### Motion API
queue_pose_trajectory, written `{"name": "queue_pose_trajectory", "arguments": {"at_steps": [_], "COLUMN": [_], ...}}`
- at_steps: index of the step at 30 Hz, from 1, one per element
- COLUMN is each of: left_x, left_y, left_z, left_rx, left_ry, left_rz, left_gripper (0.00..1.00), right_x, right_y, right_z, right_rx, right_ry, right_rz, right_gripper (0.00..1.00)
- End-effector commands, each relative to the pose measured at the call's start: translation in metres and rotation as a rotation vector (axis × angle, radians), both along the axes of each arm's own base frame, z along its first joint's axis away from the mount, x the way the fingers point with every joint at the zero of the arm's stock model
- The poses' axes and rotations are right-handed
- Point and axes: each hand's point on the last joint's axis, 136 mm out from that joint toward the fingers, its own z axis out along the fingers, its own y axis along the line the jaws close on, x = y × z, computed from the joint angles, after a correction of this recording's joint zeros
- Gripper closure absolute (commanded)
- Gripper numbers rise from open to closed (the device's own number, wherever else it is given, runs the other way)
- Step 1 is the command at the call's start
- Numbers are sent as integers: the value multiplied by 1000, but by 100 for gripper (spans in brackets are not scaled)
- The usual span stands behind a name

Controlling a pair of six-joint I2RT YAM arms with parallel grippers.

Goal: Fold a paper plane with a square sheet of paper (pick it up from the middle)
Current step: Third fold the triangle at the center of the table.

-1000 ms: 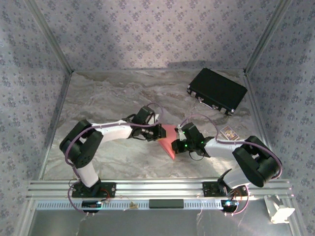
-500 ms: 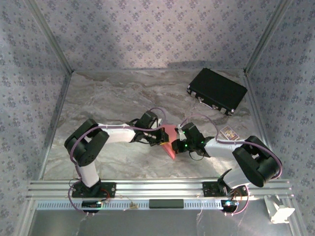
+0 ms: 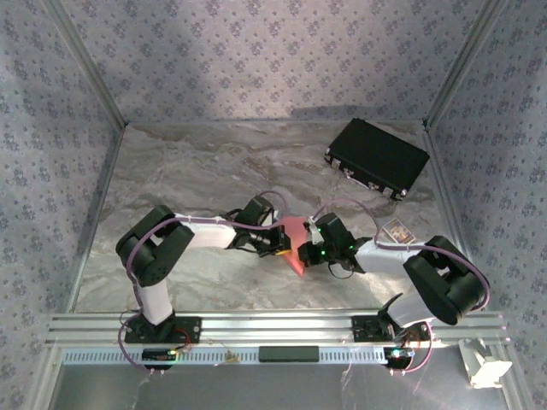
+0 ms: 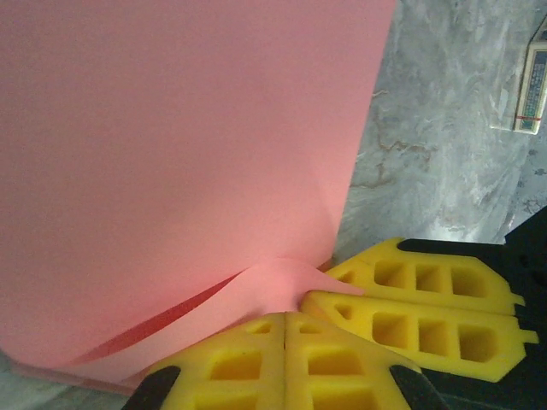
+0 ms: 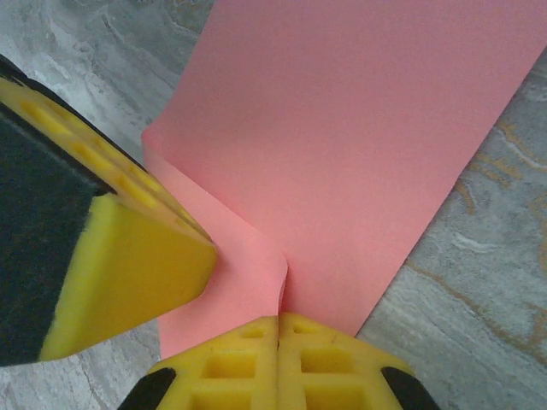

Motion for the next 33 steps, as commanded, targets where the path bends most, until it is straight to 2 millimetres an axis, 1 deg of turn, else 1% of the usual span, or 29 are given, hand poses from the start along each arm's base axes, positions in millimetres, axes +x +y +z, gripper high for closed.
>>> {"name": "queue_pose_trajectory", "arguments": {"at_steps": [1, 12, 15, 18, 20, 22, 25, 28, 30, 33], "left_x": [-3, -9, -10, -11, -11, -11, -10, -10, -9, -9], "left_y": [8, 20, 23, 25, 25, 24, 24, 25, 25, 25], "left_z": [-12, -34, -40, -43, -43, -42, -42, -43, -43, -43], "left_rx": [47, 131, 147, 158, 160, 160, 160, 164, 166, 168], "left_ry": [7, 27, 36, 40, 39, 38, 36, 33, 31, 29], "left_rz": [-6, -13, -13, -11, -12, -14, -17, -14, -10, -7], "left_gripper": [100, 100, 100, 100, 100, 100, 100, 100, 100, 100], "right_x": [-4, -4, -3, 1, 4, 7, 4, -5, -13, -26], "right_y": [-11, -9, -5, -1, 0, -3, -5, -3, 5, 15], "right_z": [-15, -13, -8, 2, 14, 26, 43, 54, 59, 58], "right_rx": [-51, -41, -18, 8, 23, 33, 65, 101, 145, 168], "right_ry": [38, 41, 42, 41, 29, 15, 14, 33, 70, 112], "right_rz": [-24, -16, -7, -4, -10, -32, -22, 7, 35, 71], "right_gripper": [100, 100, 100, 99, 91, 83, 79, 77, 81, 88]}}
